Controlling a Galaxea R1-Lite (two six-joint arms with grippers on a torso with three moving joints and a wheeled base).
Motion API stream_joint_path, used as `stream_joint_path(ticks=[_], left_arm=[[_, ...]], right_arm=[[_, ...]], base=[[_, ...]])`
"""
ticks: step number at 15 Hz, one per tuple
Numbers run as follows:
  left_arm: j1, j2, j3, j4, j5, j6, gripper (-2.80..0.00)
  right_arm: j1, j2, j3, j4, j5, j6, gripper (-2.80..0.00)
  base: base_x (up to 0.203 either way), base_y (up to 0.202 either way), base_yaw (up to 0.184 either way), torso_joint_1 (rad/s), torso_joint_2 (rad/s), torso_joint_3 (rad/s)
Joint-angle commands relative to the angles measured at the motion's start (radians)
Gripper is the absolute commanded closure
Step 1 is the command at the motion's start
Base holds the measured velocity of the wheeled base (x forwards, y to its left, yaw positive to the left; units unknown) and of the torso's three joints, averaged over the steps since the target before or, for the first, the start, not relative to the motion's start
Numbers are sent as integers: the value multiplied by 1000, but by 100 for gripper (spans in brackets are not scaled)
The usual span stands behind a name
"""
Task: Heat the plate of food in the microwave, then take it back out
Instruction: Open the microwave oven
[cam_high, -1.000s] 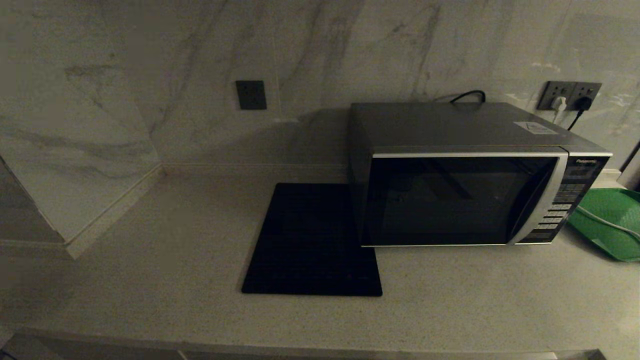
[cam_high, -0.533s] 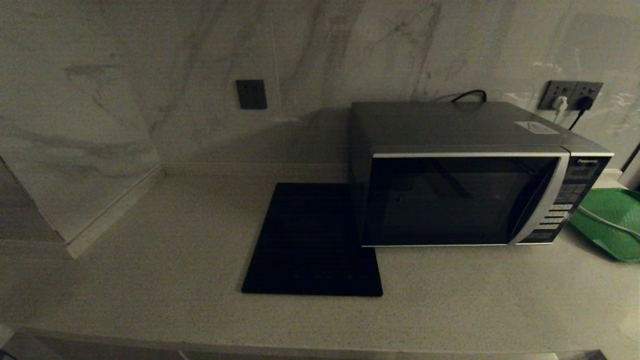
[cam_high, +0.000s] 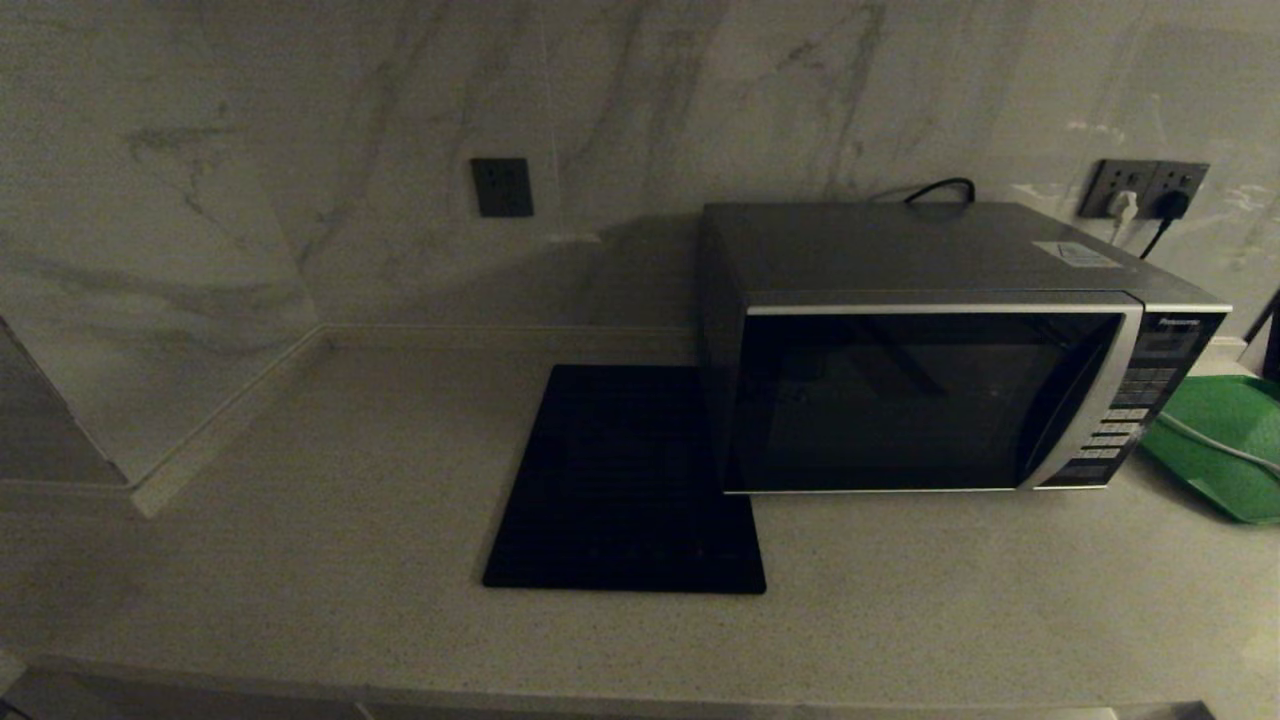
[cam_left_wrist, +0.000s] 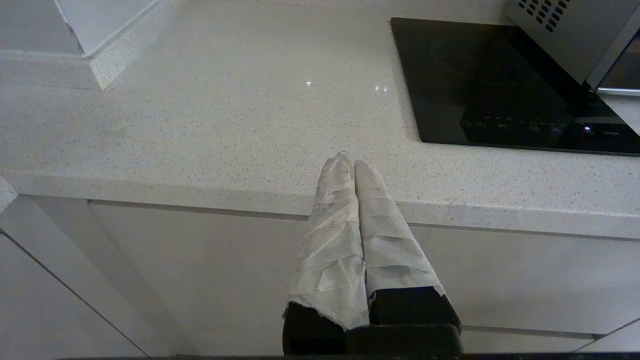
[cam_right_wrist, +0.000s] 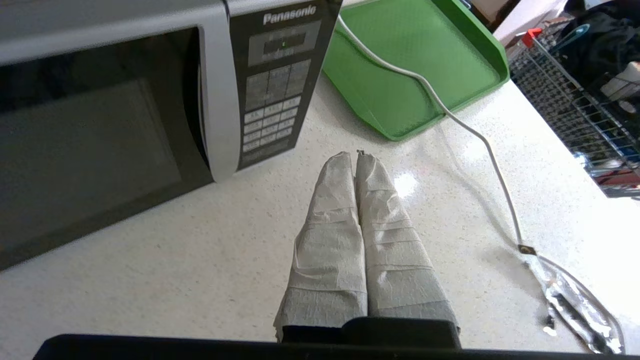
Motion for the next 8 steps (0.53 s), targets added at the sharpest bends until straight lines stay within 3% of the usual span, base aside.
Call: stream_joint_path(ticks=[1, 2, 3, 4, 8], left_arm=[[0, 0, 0, 0, 0, -1, 0], [0, 0, 0, 0, 0, -1, 0], [0, 0, 0, 0, 0, -1, 0], [0, 0, 0, 0, 0, -1, 0], [0, 0, 0, 0, 0, -1, 0]], right_arm=[[3, 13, 10, 0, -5, -2, 0], [3, 21, 14, -1, -5, 0, 0], [3, 29, 16, -1, -5, 1, -223], [3, 36, 17, -1, -5, 3, -280], [36, 33, 56, -4, 0, 25, -280]], base=[[0, 0, 0, 0, 0, 0], [0, 0, 0, 0, 0, 0], [0, 0, 0, 0, 0, 0], [0, 0, 0, 0, 0, 0], [0, 0, 0, 0, 0, 0]])
